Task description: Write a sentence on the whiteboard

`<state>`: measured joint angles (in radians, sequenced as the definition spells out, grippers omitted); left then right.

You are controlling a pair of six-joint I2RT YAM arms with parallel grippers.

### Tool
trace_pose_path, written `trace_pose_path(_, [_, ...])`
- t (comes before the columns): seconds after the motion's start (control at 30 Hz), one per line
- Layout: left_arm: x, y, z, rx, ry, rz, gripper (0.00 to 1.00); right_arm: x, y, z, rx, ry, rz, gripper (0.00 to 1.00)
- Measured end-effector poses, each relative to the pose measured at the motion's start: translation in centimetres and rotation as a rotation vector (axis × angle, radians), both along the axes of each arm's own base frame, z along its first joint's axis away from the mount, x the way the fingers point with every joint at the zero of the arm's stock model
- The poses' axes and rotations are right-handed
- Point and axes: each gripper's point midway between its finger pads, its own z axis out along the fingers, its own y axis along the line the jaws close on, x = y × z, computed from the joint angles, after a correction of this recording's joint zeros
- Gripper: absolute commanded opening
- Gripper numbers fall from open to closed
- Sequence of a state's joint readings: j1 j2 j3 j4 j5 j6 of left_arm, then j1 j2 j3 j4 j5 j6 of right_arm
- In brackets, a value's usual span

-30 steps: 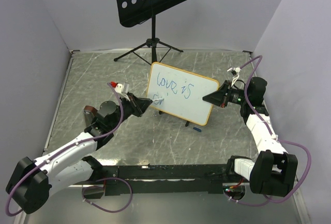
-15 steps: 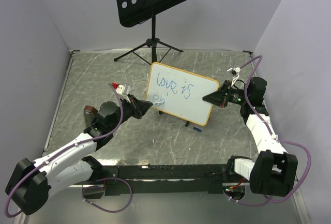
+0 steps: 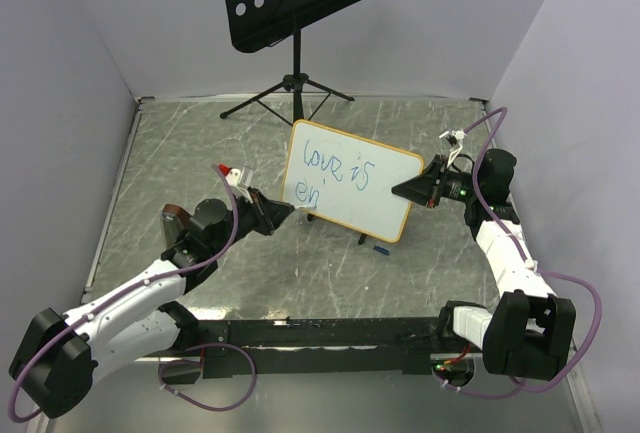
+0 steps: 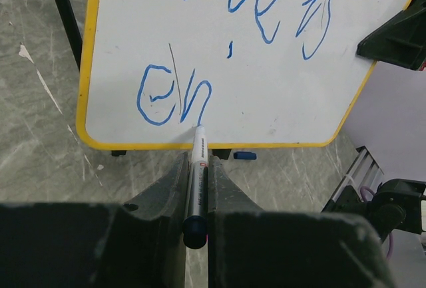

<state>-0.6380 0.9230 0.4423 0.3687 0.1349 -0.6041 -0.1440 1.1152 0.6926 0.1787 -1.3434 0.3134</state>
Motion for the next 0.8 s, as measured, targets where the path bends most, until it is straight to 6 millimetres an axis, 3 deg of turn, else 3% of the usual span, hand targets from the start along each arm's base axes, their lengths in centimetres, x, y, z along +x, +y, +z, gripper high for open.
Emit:
trace_pose_path(0.43, [-0.3,-0.1,1.8,-0.053,-0.021,-0.009,0.01,-0.5,0.2,0.2,0.011,0.006,0.030,0.00])
trace_pose_path(0.8, [1.0,-1.8,5.0,-0.115,-0.070,-0.042,0.01,-0.7,0.2,0.2,0.014,0.006,0.042,0.00])
